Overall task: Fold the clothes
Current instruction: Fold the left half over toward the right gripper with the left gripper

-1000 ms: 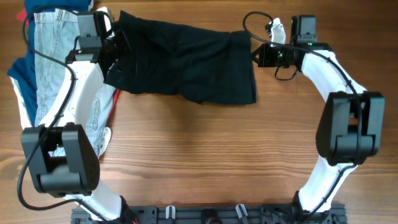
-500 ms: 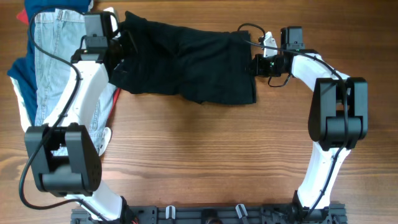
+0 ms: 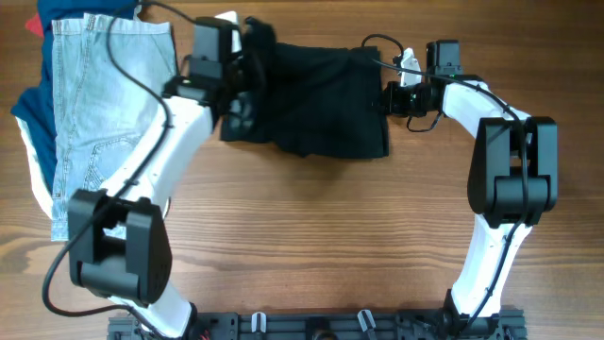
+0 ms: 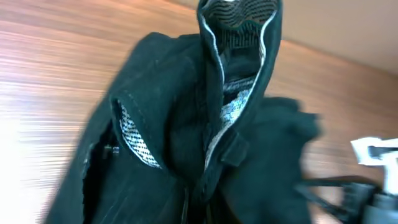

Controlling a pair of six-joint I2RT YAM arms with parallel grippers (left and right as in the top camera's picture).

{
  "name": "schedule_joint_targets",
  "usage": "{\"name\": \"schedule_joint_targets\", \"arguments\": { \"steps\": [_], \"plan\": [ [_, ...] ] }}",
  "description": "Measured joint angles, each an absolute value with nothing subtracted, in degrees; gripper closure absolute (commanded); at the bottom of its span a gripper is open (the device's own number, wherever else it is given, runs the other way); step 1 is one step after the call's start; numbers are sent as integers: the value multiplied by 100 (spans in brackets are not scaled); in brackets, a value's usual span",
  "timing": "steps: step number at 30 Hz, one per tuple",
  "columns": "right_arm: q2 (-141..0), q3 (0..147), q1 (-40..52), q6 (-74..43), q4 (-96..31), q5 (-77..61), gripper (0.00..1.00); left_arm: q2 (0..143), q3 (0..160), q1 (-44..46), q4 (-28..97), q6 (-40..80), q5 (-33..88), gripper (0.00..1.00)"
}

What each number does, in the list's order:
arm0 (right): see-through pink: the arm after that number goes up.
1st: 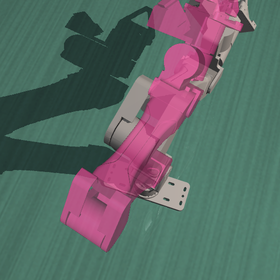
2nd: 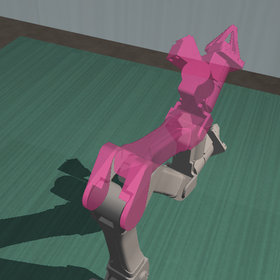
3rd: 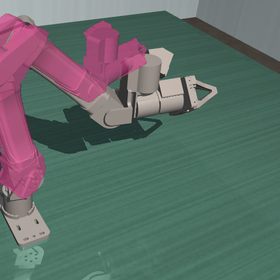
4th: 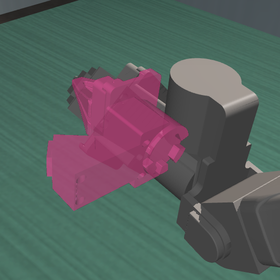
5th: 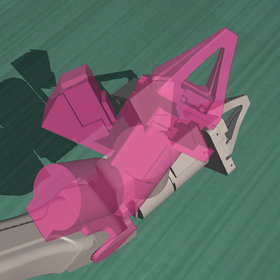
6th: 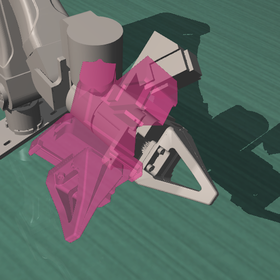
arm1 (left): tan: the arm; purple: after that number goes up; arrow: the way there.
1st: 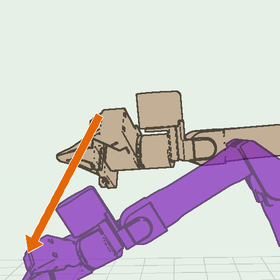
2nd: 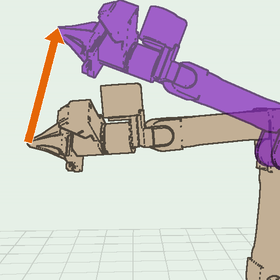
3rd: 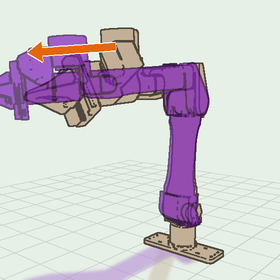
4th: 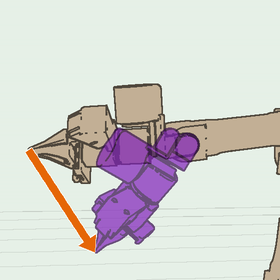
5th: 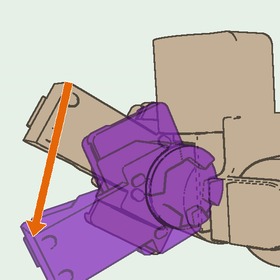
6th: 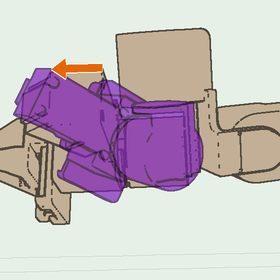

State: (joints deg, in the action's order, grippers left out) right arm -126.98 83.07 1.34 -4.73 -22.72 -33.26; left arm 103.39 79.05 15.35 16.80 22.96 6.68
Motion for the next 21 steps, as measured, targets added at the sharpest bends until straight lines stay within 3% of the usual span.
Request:
{"name": "schedule_joint_targets", "arguments": {
  "steps": [11,21],
  "plan": [
    [-12707,8313,134,-475,-2270,-3343,96,10337,7905,2759,803,3061,709,96],
    [-12720,8329,134,-473,-2270,-3358,96,10895,7913,2965,73,3629,698,96]
  ]
}}
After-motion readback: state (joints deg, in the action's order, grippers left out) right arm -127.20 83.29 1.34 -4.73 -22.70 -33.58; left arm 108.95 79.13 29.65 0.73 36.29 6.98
